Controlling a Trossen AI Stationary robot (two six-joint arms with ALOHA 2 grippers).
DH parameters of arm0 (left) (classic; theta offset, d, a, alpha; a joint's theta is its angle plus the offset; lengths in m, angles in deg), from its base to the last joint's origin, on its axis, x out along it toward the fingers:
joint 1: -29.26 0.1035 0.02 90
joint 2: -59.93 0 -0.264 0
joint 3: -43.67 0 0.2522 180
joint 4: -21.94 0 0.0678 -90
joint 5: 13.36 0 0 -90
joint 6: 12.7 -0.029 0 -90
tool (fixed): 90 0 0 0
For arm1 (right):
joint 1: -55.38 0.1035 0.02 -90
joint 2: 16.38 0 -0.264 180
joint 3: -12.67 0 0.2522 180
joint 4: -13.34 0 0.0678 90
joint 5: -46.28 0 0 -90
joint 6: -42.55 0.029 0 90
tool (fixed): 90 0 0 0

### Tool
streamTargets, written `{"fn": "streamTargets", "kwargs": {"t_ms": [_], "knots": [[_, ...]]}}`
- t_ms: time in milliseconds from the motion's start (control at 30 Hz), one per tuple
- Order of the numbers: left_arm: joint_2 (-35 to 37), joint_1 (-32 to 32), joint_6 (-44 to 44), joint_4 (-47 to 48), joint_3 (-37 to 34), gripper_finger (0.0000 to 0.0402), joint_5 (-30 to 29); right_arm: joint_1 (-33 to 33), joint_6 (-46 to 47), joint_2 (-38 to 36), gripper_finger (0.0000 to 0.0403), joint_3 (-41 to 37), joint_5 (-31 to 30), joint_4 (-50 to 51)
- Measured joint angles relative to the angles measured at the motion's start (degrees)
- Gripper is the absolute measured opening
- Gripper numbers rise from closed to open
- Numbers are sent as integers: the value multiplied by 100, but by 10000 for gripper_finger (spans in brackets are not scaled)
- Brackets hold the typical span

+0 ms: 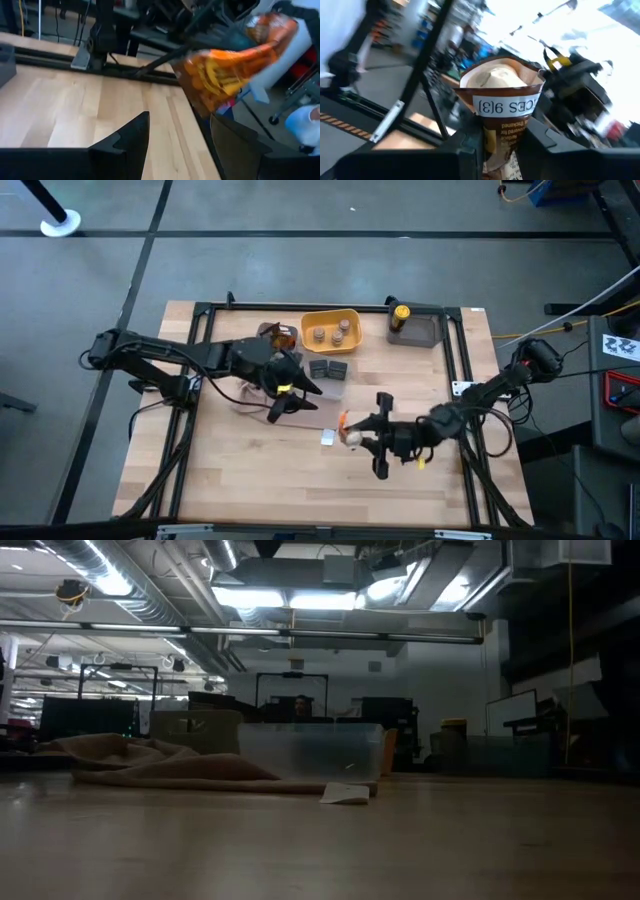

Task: Sort spices by type
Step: Put the orange seasoning pack into the gray bin

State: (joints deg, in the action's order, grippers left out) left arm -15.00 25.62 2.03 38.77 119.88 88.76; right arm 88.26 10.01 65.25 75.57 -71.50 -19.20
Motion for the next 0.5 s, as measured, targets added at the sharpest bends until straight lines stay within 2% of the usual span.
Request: {"fn": "streamTargets", "kwargs": {"t_ms": [200,300,500], "knots": [[-115,-11,-29,-436,1,194,195,-655,-97,0,83,0,1850,-262],[-158,-13,-161,-573,1,194,567,-906,-100,0,83,0,2551,-424],[-217,-15,-176,-785,1,194,621,-1235,-99,0,83,0,3917,-775]]}}
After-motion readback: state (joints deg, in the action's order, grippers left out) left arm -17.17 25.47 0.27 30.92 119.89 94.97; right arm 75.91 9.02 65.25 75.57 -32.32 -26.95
